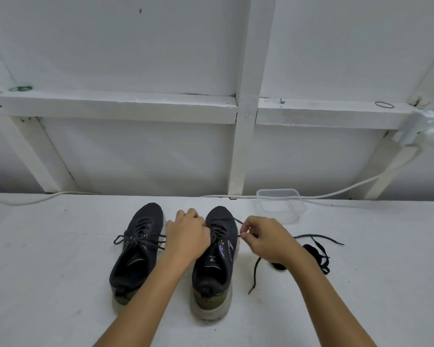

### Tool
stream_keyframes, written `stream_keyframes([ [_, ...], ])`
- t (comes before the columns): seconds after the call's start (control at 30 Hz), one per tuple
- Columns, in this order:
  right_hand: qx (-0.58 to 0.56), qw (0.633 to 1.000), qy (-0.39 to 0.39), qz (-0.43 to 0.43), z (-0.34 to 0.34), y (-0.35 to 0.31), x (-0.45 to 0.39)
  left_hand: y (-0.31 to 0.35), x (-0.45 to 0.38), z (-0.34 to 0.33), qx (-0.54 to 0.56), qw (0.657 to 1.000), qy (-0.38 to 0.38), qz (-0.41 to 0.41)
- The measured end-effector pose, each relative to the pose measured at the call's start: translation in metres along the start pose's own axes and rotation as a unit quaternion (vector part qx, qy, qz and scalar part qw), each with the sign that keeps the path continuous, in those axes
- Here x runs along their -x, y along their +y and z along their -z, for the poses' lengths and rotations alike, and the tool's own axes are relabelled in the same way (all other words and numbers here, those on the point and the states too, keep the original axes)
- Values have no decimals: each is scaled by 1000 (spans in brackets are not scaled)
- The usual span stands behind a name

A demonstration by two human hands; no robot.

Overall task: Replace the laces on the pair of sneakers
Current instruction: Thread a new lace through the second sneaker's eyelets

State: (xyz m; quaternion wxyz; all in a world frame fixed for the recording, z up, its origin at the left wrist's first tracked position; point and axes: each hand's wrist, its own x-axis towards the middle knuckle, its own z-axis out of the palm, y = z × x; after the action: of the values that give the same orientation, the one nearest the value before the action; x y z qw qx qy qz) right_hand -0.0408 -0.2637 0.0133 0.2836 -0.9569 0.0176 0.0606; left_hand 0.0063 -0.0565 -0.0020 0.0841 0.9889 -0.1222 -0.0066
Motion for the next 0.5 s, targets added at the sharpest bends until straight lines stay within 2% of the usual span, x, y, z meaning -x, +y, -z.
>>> stream_keyframes([
  [0.07, 61, 998, 0, -17, 19, 1, 2, -6, 2, 2, -5, 999, 17, 48],
  [0.1, 88, 996, 0, -27, 27, 1, 2, -7, 3, 3, 22, 999, 22, 44],
  [0.17, 86, 996, 4, -27, 38, -2, 2, -5, 3, 6, 132, 991, 16, -34],
  [0.23, 24, 1000, 15, 4, 42, -13, 2, 6, 3, 13, 219, 968, -34, -118],
  [0.33, -8, 999, 24, 45, 42, -30, 0, 27, 0, 20, 194, 963, -47, -183],
  [0.4, 14, 999, 16, 46, 44, -31, 0, 29, -1, 21, 183, 970, 0, -163],
  [0.5, 53, 998, 14, 10, 58, -17, 2, 8, -5, 18, 243, 968, 58, 16],
])
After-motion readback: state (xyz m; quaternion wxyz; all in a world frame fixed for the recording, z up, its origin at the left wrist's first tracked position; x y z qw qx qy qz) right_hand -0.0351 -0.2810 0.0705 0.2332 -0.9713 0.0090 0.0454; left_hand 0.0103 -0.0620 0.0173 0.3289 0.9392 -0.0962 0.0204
